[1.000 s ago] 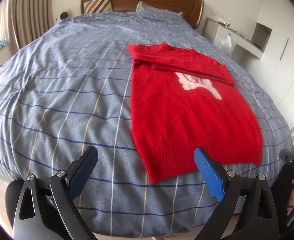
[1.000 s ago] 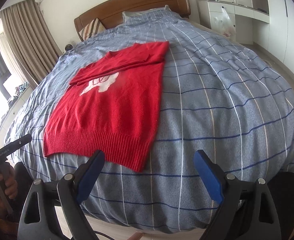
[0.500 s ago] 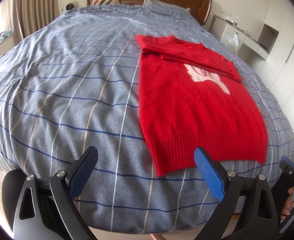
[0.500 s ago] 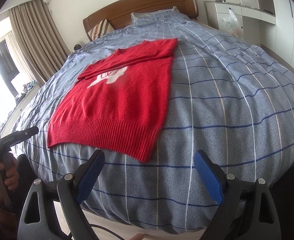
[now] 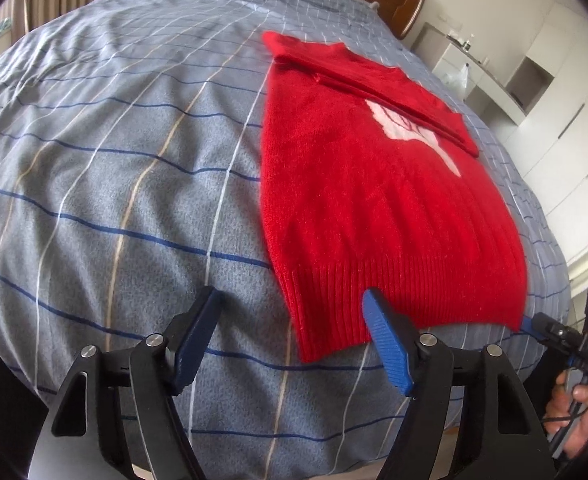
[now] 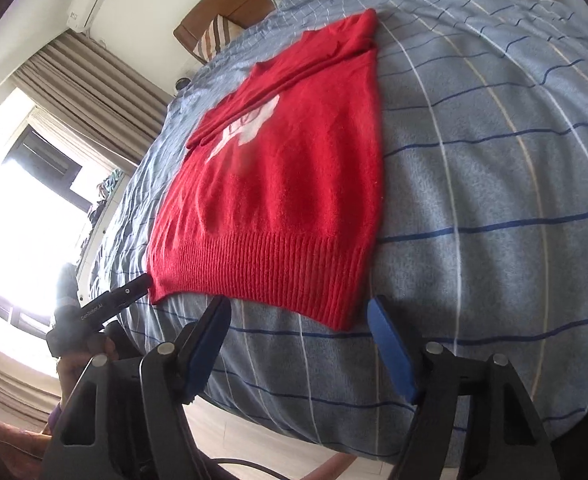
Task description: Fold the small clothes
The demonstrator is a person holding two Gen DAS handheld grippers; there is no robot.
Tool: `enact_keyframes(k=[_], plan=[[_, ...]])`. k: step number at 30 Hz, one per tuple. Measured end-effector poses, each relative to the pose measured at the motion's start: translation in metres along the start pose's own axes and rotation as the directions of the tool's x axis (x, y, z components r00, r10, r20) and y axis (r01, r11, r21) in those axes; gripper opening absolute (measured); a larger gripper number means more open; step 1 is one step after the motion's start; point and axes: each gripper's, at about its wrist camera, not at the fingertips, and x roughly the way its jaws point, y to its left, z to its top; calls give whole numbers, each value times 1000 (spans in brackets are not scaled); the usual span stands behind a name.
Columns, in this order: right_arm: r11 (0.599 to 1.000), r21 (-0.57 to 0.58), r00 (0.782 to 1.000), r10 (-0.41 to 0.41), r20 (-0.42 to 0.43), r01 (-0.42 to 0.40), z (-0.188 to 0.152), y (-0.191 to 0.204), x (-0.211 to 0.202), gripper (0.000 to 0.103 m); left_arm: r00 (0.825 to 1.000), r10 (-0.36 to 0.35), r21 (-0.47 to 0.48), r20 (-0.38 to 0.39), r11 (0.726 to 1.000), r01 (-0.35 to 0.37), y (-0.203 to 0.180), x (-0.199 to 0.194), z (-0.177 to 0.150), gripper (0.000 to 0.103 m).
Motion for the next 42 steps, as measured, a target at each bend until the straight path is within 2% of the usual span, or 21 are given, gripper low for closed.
enact_keyframes(k=[1,2,3,4,5,6,9,12,15,19,21,25,30,34,37,39,40,41,42], plan=[[1000,4,1000,-25,-12,25,1,-2,7,66,1000,2,5,-5,1000,-2,-1,1,0,68],[999,13,999,-32,-19,33,1,-5,12,62,1000,3,12,-11,1000,-2,-2,1,-1,59],[999,24,1000,-22,-21,22,2,-6,16,56,1000,0,19,-22,1000,0,-4,2,-2,43],[1000,24,1000,-8,-22,8,3,-7,18,38,999,-5,28,-35,1000,6,-6,4,-2,33],[1000,16,1000,-7,-23,8,4,-6,20,5,999,-15,37,-51,999,17,-8,6,-3,11],[1000,9,1000,-17,-24,17,5,-6,20,5,998,-13,42,-62,999,15,-10,7,-4,4],[1000,13,999,-27,-28,28,5,-8,13,5,998,-31,25,-50,999,32,-9,0,-6,2],[999,15,999,-47,-21,47,2,-9,0,4,997,-62,-15,-42,998,61,-3,-12,-5,2],[999,49,1000,9,6,-9,10,-9,-12,5,993,-117,-51,5,992,117,-3,-31,12,1],[997,30,994,63,87,-66,51,0,-26,5,978,-187,-42,98,981,191,-12,-48,70,2],[998,-17,991,56,119,-54,84,9,-27,5,972,-192,-18,136,980,196,-21,-44,106,2],[991,-132,979,1,202,27,161,26,-14,5,973,-145,23,180,989,144,-38,-6,179,2],[980,-176,971,-51,232,94,265,30,36,5,987,-42,-8,157,999,44,-44,72,263,2],[976,-173,973,-97,208,134,331,20,90,5,992,19,-57,123,998,-12,-36,127,303,2],[979,-139,974,-118,193,146,358,2,122,5,992,62,-79,112,995,-53,-32,156,319,3],[984,-106,975,-122,185,143,367,-7,141,10,991,92,-93,96,992,-84,-28,172,325,12],[985,-89,974,-131,187,150,369,-12,146,24,990,118,-102,80,989,-110,-25,179,327,20],[984,-71,970,-148,192,164,369,-15,149,41,988,144,-110,63,985,-136,-22,183,328,46],[983,-55,967,-159,200,173,369,-18,149,45,985,158,-120,63,982,-149,-19,182,329,66]])
